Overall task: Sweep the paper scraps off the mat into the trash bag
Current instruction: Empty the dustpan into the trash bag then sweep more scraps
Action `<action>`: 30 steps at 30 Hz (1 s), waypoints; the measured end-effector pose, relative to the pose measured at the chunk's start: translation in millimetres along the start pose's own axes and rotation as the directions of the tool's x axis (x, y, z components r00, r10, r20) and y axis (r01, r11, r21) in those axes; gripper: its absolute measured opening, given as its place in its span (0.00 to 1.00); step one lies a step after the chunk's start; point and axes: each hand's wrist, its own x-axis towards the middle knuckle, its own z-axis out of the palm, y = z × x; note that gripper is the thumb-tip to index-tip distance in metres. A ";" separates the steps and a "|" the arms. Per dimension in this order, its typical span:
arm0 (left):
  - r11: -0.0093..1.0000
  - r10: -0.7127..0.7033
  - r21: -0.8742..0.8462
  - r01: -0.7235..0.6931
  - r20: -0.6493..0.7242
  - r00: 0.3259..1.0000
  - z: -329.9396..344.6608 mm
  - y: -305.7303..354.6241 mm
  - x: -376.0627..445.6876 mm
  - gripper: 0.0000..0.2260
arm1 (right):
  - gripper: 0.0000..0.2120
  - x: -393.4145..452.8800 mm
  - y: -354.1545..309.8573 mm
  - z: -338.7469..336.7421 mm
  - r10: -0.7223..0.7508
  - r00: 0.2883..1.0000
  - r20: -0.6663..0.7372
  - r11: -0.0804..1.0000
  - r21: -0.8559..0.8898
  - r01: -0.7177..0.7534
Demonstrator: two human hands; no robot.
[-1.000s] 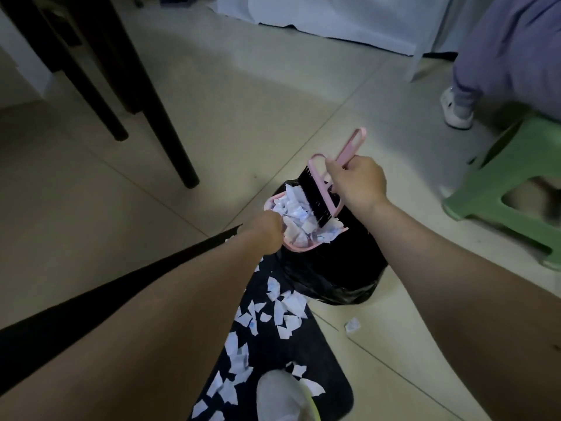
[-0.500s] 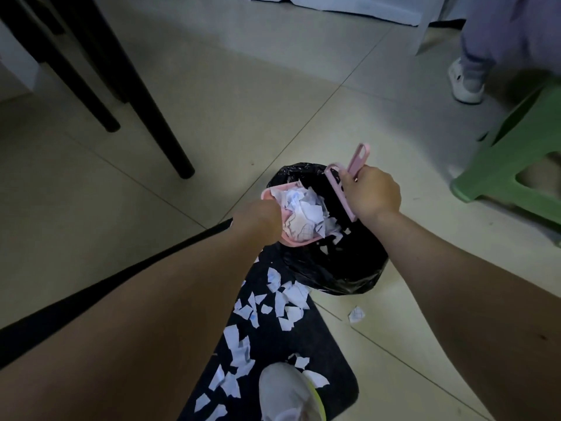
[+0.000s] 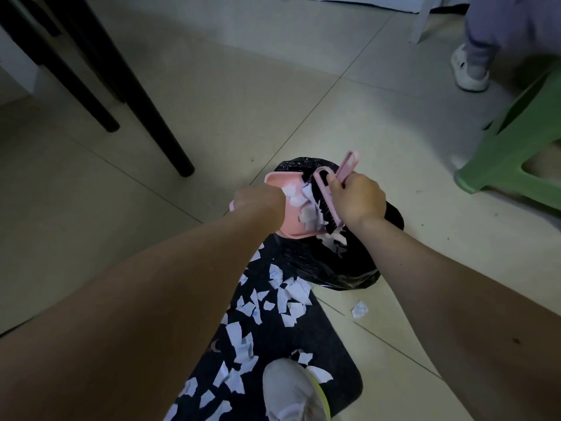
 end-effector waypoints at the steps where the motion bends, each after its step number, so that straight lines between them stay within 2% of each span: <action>1: 1.000 -0.005 0.005 0.006 -0.004 1.000 -1.4 -0.2 -1.3 0.13 | 0.21 -0.1 4.0 -1.0 0.018 1.000 -0.008 1.000 -0.009 -0.018; 4: 0.996 0.016 0.091 -0.013 -0.024 1.000 -6.4 1.5 -4.6 0.09 | 0.22 -0.4 13.5 -3.3 0.076 0.996 -0.051 0.997 0.000 -0.076; 7: 0.951 0.125 0.298 -0.085 -0.120 0.985 -11.3 4.6 -9.6 0.13 | 0.21 0.4 16.2 -4.8 0.135 0.988 -0.067 0.990 0.047 -0.132; 9: 0.889 0.229 0.441 -0.125 -0.191 0.955 -12.8 6.7 -12.5 0.14 | 0.21 0.9 14.1 -4.8 0.166 0.984 -0.063 0.982 0.097 -0.160; 12: 0.838 0.341 0.522 -0.161 -0.270 0.901 -14.8 7.5 -15.3 0.13 | 0.19 0.8 9.5 -4.2 0.204 0.978 -0.051 0.969 0.150 -0.195; 18: 0.826 0.423 0.535 -0.177 -0.381 0.822 -16.3 0.6 -18.8 0.15 | 0.15 -1.3 7.7 -1.8 0.274 0.961 0.042 0.954 0.115 -0.277; 20: 0.826 0.433 0.532 -0.185 -0.390 0.813 -16.5 -0.5 -19.2 0.16 | 0.15 -0.7 8.6 0.4 0.291 0.952 0.098 0.938 0.168 -0.304; 22: 0.839 0.416 0.514 -0.176 -0.399 0.817 -14.8 -2.1 -19.6 0.16 | 0.14 -1.1 10.9 1.2 0.310 0.943 0.120 0.920 0.215 -0.329; 26: 0.923 0.268 0.374 -0.088 -0.461 0.846 -12.3 -7.5 -21.0 0.15 | 0.15 -3.6 16.9 -0.3 0.344 0.934 0.099 0.905 0.231 -0.358; 30: 0.913 0.296 0.385 -0.137 -0.392 0.871 -4.9 -4.0 -21.9 0.16 | 0.18 -3.8 11.8 1.6 0.293 0.948 0.122 0.921 0.229 -0.314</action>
